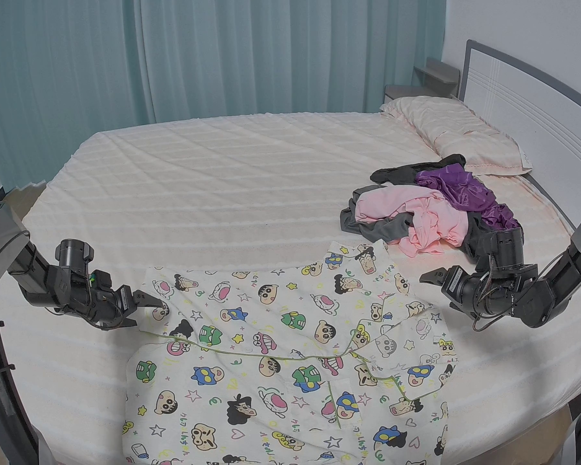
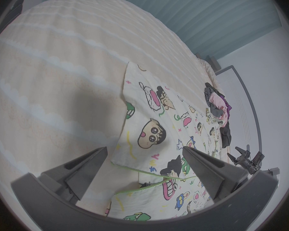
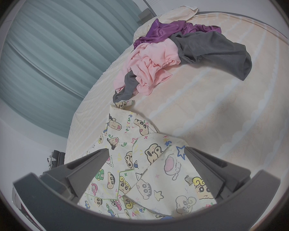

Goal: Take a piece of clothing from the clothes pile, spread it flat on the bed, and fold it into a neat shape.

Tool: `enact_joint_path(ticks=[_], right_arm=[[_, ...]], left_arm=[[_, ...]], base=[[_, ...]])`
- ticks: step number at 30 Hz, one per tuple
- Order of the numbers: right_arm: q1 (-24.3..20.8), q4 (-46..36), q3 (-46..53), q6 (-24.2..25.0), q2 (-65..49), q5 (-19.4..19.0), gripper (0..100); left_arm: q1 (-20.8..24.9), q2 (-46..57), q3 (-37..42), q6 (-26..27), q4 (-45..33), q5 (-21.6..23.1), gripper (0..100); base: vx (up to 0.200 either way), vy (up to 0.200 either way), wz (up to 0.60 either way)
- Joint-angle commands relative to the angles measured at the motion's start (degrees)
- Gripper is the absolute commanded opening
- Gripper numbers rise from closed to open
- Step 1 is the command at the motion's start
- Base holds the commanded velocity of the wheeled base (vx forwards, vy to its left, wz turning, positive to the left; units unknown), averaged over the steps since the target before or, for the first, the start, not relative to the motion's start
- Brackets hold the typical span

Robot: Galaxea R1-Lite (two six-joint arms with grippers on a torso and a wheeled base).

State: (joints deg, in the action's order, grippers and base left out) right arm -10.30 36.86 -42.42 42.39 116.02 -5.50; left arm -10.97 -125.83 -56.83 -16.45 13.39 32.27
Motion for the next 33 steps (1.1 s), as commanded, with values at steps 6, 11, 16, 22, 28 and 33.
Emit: enact_joint_path(ticks=[6,11,16,22,28,33], right_arm=[[-0.07,0.14,0.06,-0.02,-0.35,-0.04,100],[-0.07,0.14,-0.03,-0.02,-0.27,-0.13,100],[-0.07,0.14,-0.20,-0.02,-0.09,-0.13,100],[0.02,0.14,-0.12,-0.02,-0.09,-0.74,100],[0.19,0.58,-0.03,0.06,-0.09,-1.27,100],[0.19,0.84,0.06,-0.02,0.00,-1.27,100]], left_arm=[[0.86,-2.05,0.93,0.54,1.12,0.25,100],[0.86,-3.02,1.02,0.80,2.26,0.08,100],[0.95,-3.46,1.11,0.62,2.26,0.08,100],[0.69,-3.28,1.81,0.36,2.17,-0.10,0],[-0.28,-2.23,3.31,0.45,2.17,-0.45,0],[-1.33,-0.29,5.24,0.80,2.00,-0.72,0]], base=[[0.000,0.000,0.00],[0.000,0.000,0.00],[0.000,0.000,0.00],[0.000,0.000,0.00],[0.000,0.000,0.00],[0.000,0.000,0.00]])
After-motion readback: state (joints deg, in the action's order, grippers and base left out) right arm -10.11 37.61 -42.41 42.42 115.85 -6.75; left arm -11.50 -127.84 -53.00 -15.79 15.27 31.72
